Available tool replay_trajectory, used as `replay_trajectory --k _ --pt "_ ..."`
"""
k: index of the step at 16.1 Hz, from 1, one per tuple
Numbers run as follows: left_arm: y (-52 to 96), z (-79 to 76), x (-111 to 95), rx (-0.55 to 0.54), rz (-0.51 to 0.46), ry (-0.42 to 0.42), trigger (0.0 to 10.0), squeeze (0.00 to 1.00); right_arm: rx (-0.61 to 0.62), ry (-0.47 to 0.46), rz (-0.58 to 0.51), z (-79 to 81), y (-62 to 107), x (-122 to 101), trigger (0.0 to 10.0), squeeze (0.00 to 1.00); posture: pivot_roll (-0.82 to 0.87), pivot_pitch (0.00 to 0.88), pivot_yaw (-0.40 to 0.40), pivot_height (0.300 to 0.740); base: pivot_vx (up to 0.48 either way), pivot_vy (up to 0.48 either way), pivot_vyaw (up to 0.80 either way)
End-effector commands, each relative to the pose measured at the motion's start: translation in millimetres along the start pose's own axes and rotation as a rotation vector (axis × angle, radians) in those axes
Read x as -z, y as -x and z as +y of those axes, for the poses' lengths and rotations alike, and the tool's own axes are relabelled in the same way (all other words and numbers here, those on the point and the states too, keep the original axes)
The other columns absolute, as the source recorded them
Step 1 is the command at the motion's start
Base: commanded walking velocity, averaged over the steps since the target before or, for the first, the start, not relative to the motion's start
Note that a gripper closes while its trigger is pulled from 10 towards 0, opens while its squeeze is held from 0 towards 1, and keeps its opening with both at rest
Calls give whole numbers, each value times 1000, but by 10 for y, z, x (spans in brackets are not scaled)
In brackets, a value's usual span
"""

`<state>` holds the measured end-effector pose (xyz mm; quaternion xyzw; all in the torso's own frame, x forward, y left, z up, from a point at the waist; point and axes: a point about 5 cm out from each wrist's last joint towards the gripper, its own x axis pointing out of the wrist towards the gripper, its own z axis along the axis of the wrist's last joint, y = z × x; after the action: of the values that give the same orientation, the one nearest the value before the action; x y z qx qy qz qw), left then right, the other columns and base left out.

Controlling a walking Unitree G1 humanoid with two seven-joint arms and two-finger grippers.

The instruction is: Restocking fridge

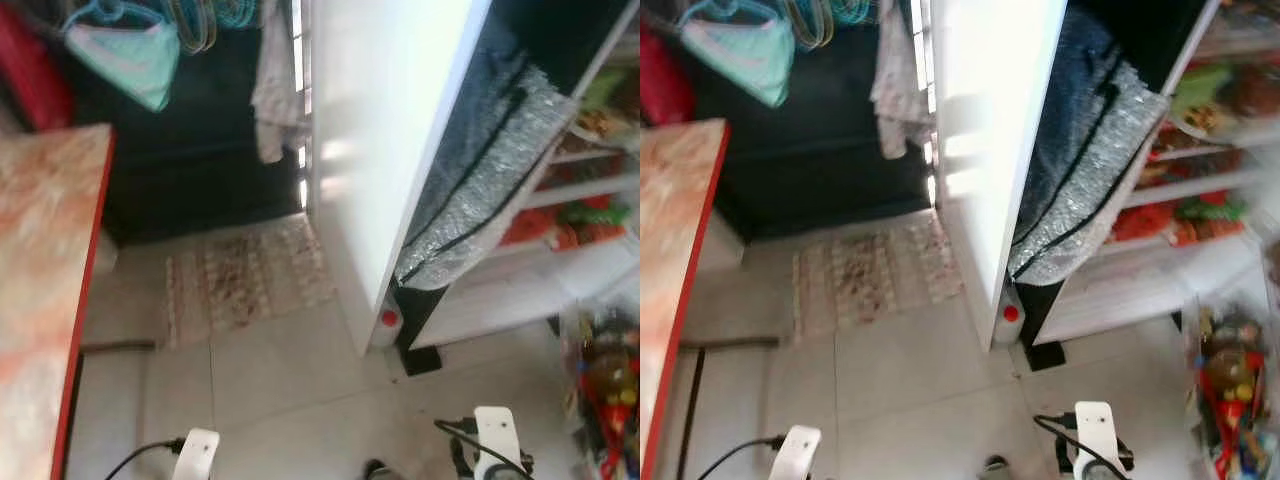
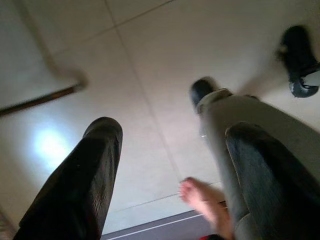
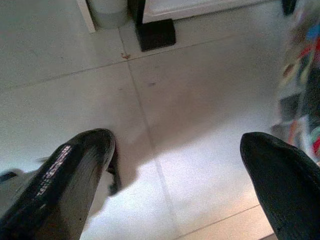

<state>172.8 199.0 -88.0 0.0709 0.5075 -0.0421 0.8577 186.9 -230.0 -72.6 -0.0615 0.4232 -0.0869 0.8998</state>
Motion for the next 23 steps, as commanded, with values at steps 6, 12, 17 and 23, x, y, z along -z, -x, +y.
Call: replay_trajectory --k 6,12,17,23 --pt "2 6 31 4 26 -23 10000 0 13 -16 42 -21 25 120 10000 0 -125 177 80 740 0 0 -788" --pt "4 6 38 12 26 -26 10000 0 29 -35 45 -19 30 137 10000 0 -122 176 83 740 0 0 -788" --pt "4 5 42 14 26 -25 10000 0 32 -35 46 -22 32 143 10000 0 -120 174 82 740 0 0 -788" --pt "7 15 55 15 28 -25 10000 0 32 -34 45 -5 36 154 10000 0 -116 161 87 740 0 0 -788"
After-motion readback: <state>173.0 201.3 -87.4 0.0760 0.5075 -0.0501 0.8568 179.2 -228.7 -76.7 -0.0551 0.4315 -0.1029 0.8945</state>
